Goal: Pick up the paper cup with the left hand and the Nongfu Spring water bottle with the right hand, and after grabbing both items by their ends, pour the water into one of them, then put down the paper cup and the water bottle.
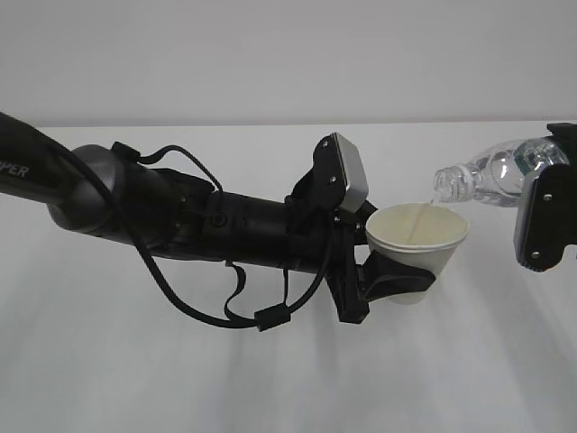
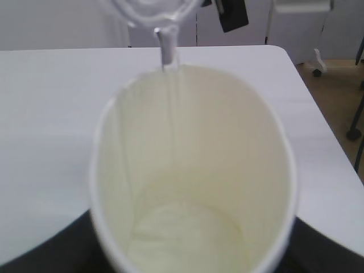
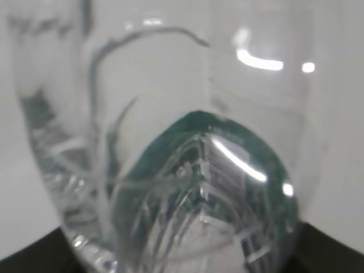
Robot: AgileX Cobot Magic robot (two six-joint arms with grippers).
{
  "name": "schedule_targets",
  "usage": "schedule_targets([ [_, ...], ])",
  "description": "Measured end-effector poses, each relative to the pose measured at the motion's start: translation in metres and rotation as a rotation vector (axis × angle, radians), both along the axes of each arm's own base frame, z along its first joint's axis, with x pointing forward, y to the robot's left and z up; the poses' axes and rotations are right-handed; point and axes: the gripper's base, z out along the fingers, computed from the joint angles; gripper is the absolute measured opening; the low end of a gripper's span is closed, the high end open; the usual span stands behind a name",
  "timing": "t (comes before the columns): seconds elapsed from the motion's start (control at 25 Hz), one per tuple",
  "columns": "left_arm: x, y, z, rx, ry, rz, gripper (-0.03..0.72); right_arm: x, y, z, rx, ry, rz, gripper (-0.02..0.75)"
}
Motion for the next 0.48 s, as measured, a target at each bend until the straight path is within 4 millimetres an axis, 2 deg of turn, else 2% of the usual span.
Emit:
schedule_targets([
  [0.48, -0.0001, 0.0000, -0.0001, 0.001, -0.001, -0.001, 0.414, 0.0000, 0.0000, 0.0000, -0.005, 0.000, 0.001, 0.430],
])
